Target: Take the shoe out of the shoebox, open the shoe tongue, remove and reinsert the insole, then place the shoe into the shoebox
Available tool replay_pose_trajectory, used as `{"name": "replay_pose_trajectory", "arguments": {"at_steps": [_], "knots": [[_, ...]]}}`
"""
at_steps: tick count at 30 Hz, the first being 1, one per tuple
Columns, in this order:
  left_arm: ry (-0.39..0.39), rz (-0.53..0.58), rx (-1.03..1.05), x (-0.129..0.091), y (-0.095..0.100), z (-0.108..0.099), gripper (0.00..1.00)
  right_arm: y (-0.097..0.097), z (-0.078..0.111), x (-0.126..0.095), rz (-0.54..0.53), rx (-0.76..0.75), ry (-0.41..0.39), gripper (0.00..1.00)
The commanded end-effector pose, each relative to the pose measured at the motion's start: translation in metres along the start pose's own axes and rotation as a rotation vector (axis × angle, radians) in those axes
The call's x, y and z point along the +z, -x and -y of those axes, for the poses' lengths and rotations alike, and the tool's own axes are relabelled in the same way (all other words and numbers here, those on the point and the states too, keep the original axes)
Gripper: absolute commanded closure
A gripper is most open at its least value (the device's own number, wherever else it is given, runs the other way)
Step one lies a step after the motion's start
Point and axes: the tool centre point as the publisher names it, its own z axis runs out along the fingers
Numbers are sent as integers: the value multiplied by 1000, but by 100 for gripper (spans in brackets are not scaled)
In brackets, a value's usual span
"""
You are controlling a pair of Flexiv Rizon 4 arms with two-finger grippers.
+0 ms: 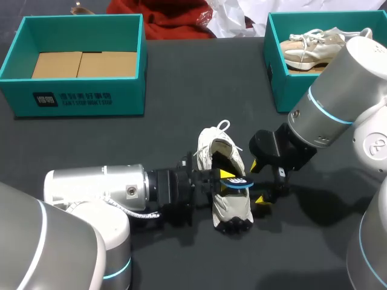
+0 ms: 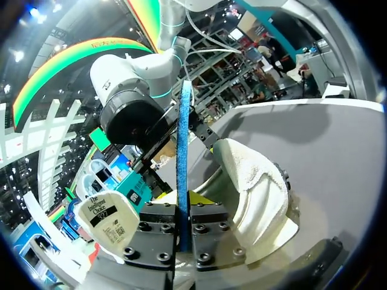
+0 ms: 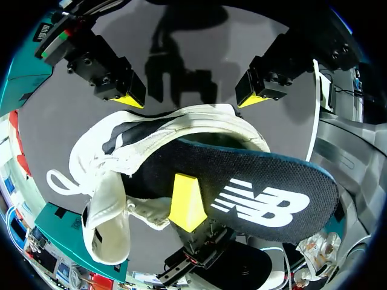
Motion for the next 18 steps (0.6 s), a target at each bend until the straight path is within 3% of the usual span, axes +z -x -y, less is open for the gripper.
{"name": "replay_pose_trajectory", "arguments": {"at_steps": [1,3,8,13,18], "knots": [[5,-1,-7,2,0,-2,100,-1,0,1,3,0,-1,0],[2,-2,-12,1,1,1,100,-1,0,1,3,0,-1,0],[-26,5,-44,1,4,15,70,-1,0,1,3,0,-1,0],[-62,-1,-39,1,5,29,64,-1,0,1,3,0,-1,0],[-80,-18,-30,3,4,35,67,-1,0,1,3,0,-1,0]]}}
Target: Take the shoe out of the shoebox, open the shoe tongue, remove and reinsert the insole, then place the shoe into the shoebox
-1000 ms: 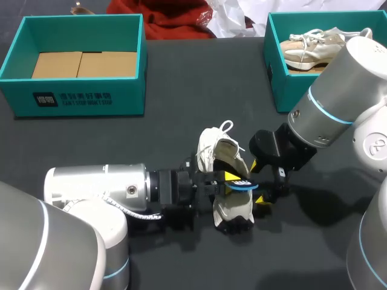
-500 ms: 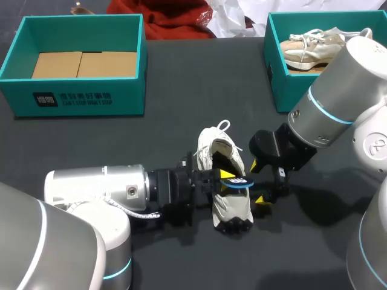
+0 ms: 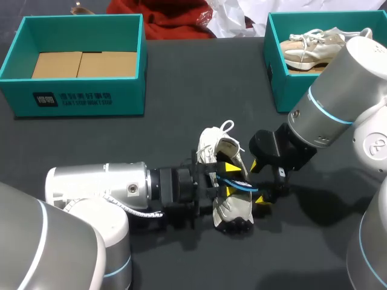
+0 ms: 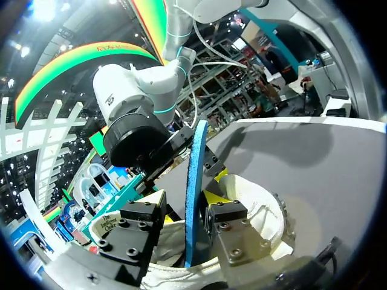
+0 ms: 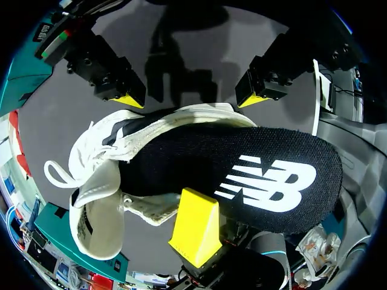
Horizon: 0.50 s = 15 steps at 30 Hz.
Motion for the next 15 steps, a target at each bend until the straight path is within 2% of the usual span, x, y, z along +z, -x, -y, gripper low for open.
{"name": "replay_pose_trajectory", "arguments": {"at_steps": [1,2,3,11,15], "knots": [[-5,-15,7,-1,-1,2,71,-1,0,1,3,0,-1,0],[-6,-17,10,0,-2,2,79,-1,0,1,3,0,-1,0],[-7,-19,12,1,-2,1,100,-1,0,1,3,0,-1,0],[-12,-19,12,0,-2,-17,100,-1,0,1,3,0,-1,0],[13,-7,33,-2,-1,-27,100,-1,0,1,3,0,-1,0]]}}
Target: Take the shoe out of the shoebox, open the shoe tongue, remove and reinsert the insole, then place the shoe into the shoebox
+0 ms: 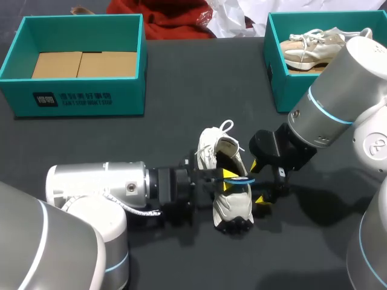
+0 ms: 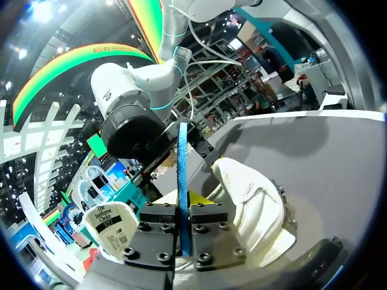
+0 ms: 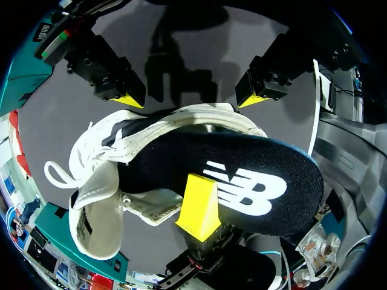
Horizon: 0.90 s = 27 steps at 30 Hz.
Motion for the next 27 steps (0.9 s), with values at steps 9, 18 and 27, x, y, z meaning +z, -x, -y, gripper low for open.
{"name": "replay_pose_trajectory", "arguments": {"at_steps": [9,18,27], "knots": [[32,18,-18,-4,4,-20,100,-1,0,1,3,0,-1,0],[-32,11,-18,-4,5,1,57,-1,0,1,3,0,-1,0],[-88,-21,17,1,2,21,58,-1,0,1,3,0,-1,0]]}}
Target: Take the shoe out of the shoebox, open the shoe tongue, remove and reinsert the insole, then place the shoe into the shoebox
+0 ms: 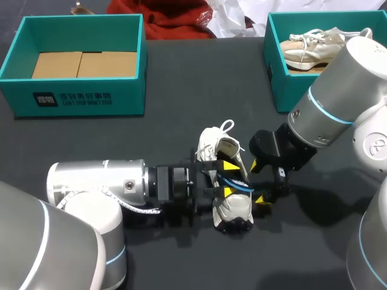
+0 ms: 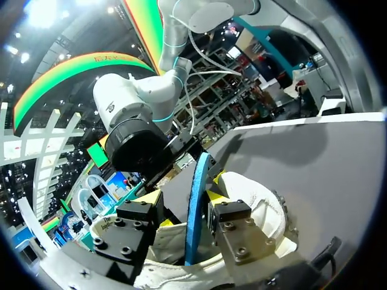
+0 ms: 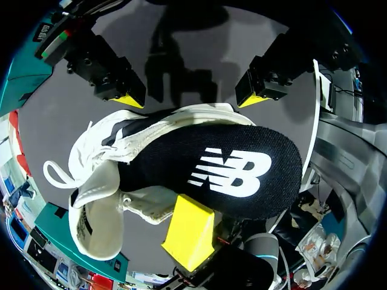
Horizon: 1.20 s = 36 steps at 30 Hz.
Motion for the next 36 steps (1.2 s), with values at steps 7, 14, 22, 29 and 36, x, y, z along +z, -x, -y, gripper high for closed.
{"name": "replay_pose_trajectory", "arguments": {"at_steps": [7,14,22,29,36], "knots": [[24,-44,7,6,-7,-9,100,-1,0,1,3,0,-1,0],[93,-51,47,2,-10,-23,100,-1,0,1,3,0,-1,0],[151,-23,19,-5,-7,-47,100,-1,0,1,3,0,-1,0],[137,-19,2,-6,-6,-42,100,-1,0,1,3,0,-1,0],[92,-30,-21,-3,-3,-30,80,-1,0,1,3,0,-1,0]]}}
